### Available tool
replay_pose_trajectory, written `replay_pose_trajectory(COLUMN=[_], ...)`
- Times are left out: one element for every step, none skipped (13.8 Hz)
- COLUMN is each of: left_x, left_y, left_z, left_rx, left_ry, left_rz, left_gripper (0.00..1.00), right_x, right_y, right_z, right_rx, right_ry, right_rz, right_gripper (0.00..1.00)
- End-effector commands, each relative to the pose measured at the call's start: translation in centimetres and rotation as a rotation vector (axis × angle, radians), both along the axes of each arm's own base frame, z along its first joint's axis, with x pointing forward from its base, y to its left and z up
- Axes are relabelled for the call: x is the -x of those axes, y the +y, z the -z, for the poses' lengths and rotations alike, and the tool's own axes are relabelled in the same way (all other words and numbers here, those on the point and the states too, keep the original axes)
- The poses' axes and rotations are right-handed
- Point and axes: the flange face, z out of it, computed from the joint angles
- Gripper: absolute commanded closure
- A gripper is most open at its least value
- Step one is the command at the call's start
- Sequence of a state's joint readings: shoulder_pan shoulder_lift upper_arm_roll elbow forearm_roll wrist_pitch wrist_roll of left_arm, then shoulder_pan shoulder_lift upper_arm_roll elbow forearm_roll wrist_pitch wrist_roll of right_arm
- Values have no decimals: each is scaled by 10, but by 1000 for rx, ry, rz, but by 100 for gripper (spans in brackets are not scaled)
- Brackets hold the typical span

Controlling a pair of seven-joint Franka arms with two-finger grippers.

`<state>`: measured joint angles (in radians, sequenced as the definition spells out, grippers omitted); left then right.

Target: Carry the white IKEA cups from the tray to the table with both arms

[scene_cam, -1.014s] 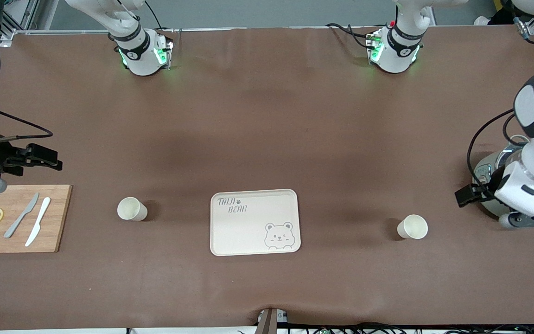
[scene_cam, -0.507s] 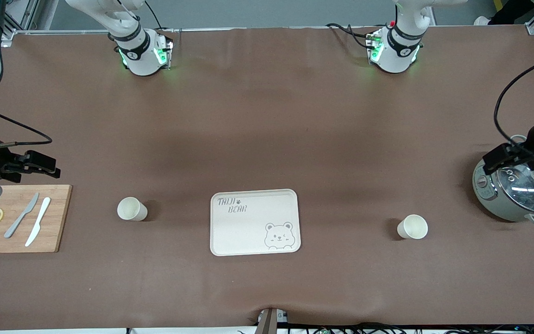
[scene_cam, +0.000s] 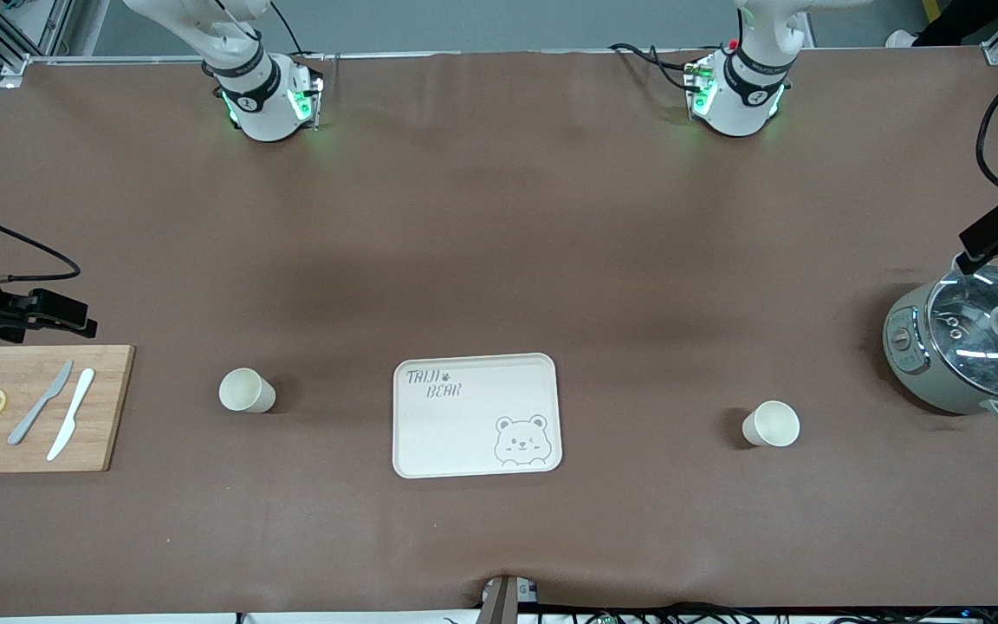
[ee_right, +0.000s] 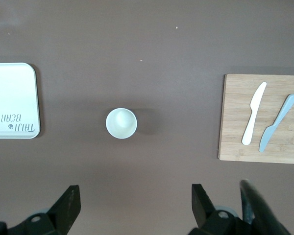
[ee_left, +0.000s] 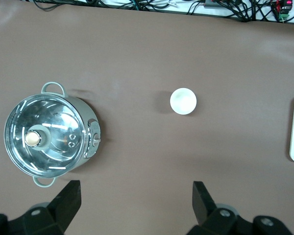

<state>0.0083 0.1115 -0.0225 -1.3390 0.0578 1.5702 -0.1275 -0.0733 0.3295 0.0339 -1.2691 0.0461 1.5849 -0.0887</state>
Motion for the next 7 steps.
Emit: replay_pose_trajectory(left_x=[5, 5, 5, 5, 5, 5, 5], left_y=[1, 1, 1, 2, 3, 9, 16], left_z=[0, 1, 1, 1, 0, 0, 1], left_rx=[28, 26, 26, 26, 25, 25, 29], left_ry=[9, 10, 10, 10, 9, 9, 10], left_rz=[15, 14, 14, 12, 10, 3, -8], left_gripper=[0, 0, 0, 0, 0, 0, 0], right_x=[0, -2, -5, -5, -5, -3, -2], right_y=[-2, -3, -1, 1, 1, 1, 0], right_z=[-4, -6, -8, -8, -8, -8, -11], right_rx=[-5, -7, -3, 0, 2, 1, 1], right_ry=[-15, -38, -61, -66, -62, -55, -54], right_rz=[5, 6, 4, 6, 9, 2, 0], right_gripper=[0, 0, 0, 0, 0, 0, 0])
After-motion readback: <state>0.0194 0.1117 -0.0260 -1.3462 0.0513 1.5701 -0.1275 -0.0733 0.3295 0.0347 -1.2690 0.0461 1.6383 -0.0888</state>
